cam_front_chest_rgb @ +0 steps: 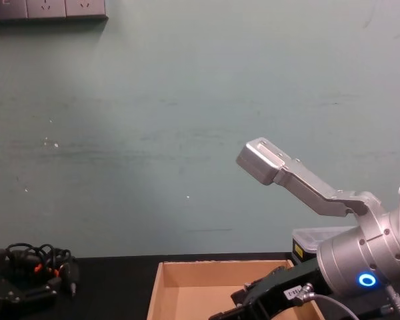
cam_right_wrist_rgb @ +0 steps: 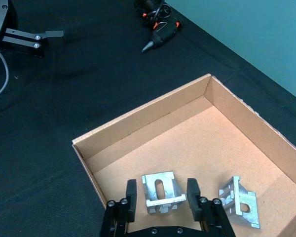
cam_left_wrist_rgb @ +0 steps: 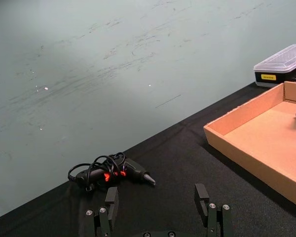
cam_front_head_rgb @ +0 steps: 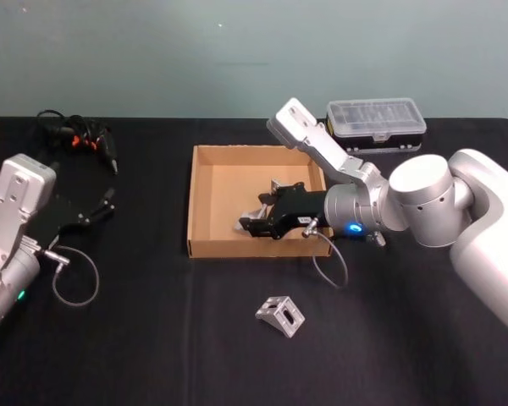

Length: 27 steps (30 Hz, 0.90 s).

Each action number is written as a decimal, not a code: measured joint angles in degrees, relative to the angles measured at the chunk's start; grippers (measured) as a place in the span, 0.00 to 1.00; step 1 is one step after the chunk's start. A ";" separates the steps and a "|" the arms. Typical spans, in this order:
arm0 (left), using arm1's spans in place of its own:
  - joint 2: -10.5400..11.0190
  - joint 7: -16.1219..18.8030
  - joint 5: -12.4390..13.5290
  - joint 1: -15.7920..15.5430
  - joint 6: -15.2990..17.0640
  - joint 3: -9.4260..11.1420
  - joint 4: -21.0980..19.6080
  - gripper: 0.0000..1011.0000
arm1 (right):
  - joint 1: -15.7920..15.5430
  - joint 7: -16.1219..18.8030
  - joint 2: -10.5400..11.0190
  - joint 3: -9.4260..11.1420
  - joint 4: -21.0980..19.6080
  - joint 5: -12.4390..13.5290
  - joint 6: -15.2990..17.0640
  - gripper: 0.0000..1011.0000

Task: Use one hand to pick up the angle iron from the table and place it into the box.

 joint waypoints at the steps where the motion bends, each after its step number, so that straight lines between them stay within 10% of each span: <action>1: 0.00 0.00 0.00 0.00 0.00 0.00 0.00 1.00 | -0.02 -0.01 0.01 0.01 -0.03 0.01 0.02 0.62; 14: 0.00 0.00 0.00 0.00 0.00 0.00 0.00 1.00 | -0.08 -0.08 0.06 0.07 -0.18 0.12 0.11 0.99; 27: 0.00 0.00 0.00 0.00 0.00 0.00 0.00 1.00 | -6.57 -0.84 6.64 4.07 -15.33 1.65 2.79 0.99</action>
